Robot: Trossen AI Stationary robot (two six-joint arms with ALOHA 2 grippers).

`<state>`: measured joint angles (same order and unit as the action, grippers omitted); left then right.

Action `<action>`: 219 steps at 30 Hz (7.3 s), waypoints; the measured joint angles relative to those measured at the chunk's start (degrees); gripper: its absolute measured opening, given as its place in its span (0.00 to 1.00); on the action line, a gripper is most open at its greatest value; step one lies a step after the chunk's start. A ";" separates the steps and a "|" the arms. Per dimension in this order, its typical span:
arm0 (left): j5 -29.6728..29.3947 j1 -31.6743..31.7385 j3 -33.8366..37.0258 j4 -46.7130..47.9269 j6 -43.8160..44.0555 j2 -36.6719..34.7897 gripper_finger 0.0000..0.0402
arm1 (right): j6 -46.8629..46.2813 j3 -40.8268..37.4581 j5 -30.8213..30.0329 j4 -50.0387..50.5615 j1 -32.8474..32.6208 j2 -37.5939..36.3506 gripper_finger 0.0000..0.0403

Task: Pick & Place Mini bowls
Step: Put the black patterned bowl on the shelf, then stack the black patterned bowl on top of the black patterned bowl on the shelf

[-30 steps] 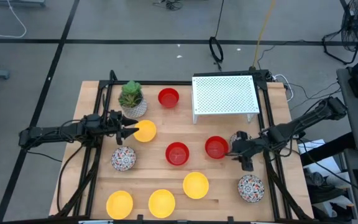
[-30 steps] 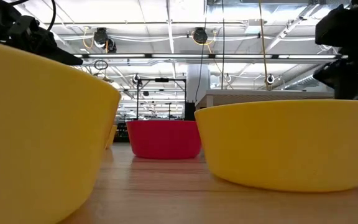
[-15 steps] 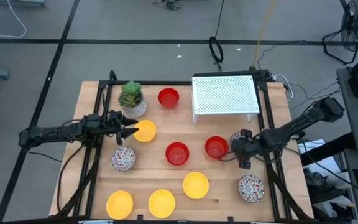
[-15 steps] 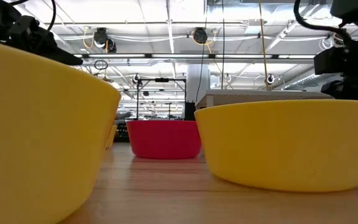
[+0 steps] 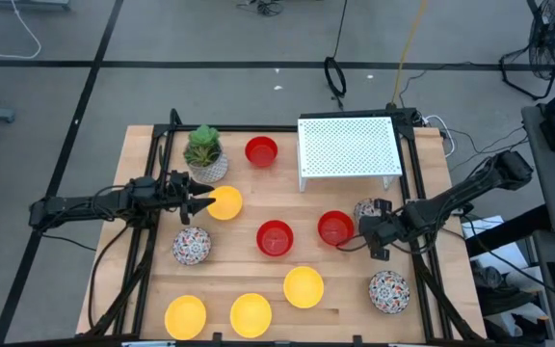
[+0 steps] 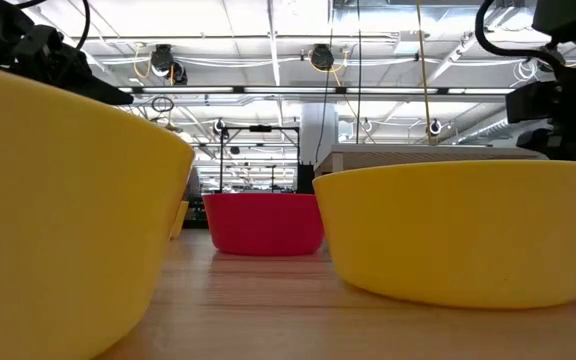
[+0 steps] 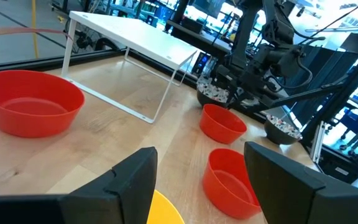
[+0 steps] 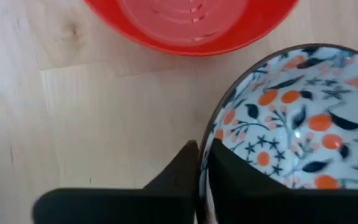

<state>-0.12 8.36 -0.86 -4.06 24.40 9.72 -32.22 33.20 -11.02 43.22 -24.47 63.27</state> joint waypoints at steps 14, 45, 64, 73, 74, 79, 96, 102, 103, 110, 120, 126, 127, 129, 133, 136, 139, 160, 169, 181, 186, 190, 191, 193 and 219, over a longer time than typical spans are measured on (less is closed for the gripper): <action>-0.01 0.01 0.00 0.00 -0.04 0.02 0.61 | -3.07 2.19 4.61 2.19 -0.04 -7.67 0.01; 0.00 0.00 0.00 -0.02 -0.05 0.00 0.61 | 23.54 24.12 2.63 1.21 22.50 -12.03 0.02; 0.00 0.02 0.00 0.00 0.04 0.00 0.61 | 37.58 34.48 -4.53 19.71 53.92 6.21 0.02; -0.01 0.01 0.00 0.00 0.04 0.00 0.61 | 44.17 34.53 -11.39 14.62 59.44 7.63 0.02; -0.02 0.00 0.00 0.00 0.02 0.02 0.61 | 44.60 34.52 -11.25 14.63 60.01 7.90 0.02; -0.02 0.02 0.00 0.00 0.04 0.02 0.61 | 45.51 34.51 -9.84 12.95 61.58 9.50 0.02; -0.01 0.02 0.00 0.00 0.04 0.01 0.61 | 45.91 34.55 -5.93 2.84 55.59 15.06 0.02; 0.00 0.00 0.00 0.00 0.04 0.02 0.61 | 46.61 34.51 -5.21 0.26 54.38 15.18 0.02; 0.00 0.02 0.00 0.00 0.02 0.01 0.61 | 46.61 34.47 -5.15 -0.02 54.34 15.18 0.02; 0.00 0.00 0.00 0.00 0.02 0.02 0.61 | 46.52 34.46 -5.01 -0.24 54.34 15.18 0.04; -0.02 0.01 0.00 0.00 0.02 0.02 0.61 | 46.57 34.46 -5.14 -2.70 54.34 14.49 0.22; -0.02 0.00 0.00 0.00 0.02 0.02 0.61 | 46.59 34.42 -5.20 -1.93 53.01 10.75 0.35; 0.00 0.01 0.00 0.00 0.02 0.00 0.61 | 46.59 34.42 -5.15 -1.81 52.33 9.56 0.37; 0.00 0.01 0.00 0.00 0.02 0.02 0.61 | 46.43 34.42 -5.16 -1.49 50.59 6.98 0.41; 0.00 0.02 0.00 0.00 0.02 0.02 0.61 | 41.20 34.43 -4.97 1.14 45.71 1.01 0.45; 0.00 0.02 0.00 -0.02 0.02 0.02 0.61 | 33.02 34.44 -0.03 6.59 41.49 -3.11 0.45; -0.01 0.01 0.00 -0.01 0.03 0.01 0.61 | 24.00 34.46 10.61 13.32 36.42 -5.47 0.44; -0.01 0.01 0.00 0.00 0.04 0.01 0.61 | 3.64 10.85 23.49 6.83 -6.93 -1.49 0.45; 0.00 0.02 0.00 0.00 0.02 0.01 0.61 | 2.63 3.54 27.52 -6.22 -10.34 -1.54 0.45; -0.01 0.01 0.00 -0.01 0.02 0.01 0.61 | 1.39 -2.00 27.82 -16.65 -10.58 -1.51 0.37; -0.02 0.02 0.00 0.00 0.04 0.00 0.61 | 1.39 -2.00 27.83 -18.57 -10.58 -1.51 0.23; -0.01 0.00 0.00 0.00 0.03 0.01 0.61 | 1.37 -2.00 27.82 -19.67 -10.58 -1.51 0.09; 0.00 0.02 0.00 -0.02 0.02 0.02 0.61 | 1.42 -2.00 27.93 -19.81 -10.58 -1.51 0.06; 0.00 0.02 0.00 0.00 0.02 0.02 0.61 | 1.27 -2.00 28.74 -20.53 -10.58 -1.52 0.02; 0.00 0.02 0.00 0.00 0.04 0.00 0.61 | 3.03 1.56 22.61 -49.34 6.96 -14.32 0.00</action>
<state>-0.12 8.38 -0.86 -4.05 24.45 9.72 -29.19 34.76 11.59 -6.11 -17.51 48.95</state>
